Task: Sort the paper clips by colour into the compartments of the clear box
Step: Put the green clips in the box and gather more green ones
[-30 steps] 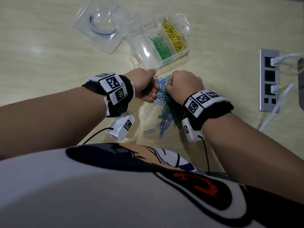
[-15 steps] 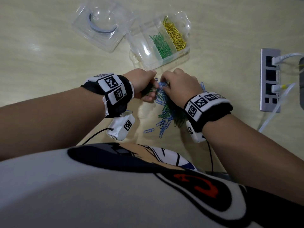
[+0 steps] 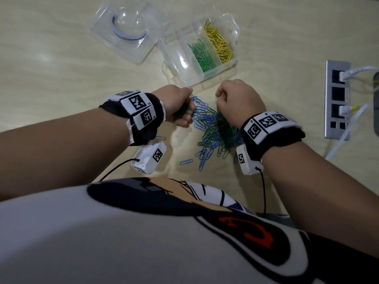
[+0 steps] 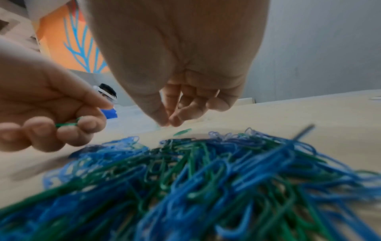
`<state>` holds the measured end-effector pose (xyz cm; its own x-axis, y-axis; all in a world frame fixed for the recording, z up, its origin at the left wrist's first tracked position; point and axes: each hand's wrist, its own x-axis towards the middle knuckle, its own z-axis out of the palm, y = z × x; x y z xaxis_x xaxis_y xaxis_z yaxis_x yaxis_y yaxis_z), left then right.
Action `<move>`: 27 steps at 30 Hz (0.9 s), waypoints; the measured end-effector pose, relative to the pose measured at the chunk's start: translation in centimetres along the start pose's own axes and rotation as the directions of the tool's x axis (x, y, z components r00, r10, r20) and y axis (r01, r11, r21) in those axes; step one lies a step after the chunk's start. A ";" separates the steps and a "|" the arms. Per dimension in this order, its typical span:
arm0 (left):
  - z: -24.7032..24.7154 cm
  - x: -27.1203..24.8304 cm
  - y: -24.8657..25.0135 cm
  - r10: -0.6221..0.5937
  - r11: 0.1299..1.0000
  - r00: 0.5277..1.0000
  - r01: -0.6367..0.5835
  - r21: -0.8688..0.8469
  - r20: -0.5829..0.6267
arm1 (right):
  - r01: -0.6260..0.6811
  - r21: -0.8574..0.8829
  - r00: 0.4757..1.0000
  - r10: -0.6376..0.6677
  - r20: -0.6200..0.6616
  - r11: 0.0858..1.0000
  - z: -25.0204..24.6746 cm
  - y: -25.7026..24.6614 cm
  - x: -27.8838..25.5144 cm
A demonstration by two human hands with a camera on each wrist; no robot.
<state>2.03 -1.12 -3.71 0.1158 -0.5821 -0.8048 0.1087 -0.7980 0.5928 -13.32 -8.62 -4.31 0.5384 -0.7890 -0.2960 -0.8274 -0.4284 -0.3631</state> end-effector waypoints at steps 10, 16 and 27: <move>0.3 -0.1 0.0 0.010 1.000 1.000 -0.010 -0.001 -0.010 | -0.012 -0.169 0.995 -0.005 -0.101 0.986 0.8 0.4 0.5; 0.6 -0.2 0.0 0.007 1.000 1.000 -0.007 0.015 0.000 | 0.066 -0.243 0.994 -0.084 -0.067 0.968 0.7 0.9 0.5; 0.6 -0.6 0.1 0.001 0.999 1.000 -0.001 0.038 -0.005 | 0.175 -0.303 0.984 -0.161 0.071 0.937 1.0 -1.2 -0.7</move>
<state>1.39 -0.96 -3.16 0.1211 -0.5820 -0.8041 0.0707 -0.8030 0.5918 -12.52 -7.11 -4.55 0.6746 -0.6766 -0.2952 -0.7293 -0.6729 -0.1243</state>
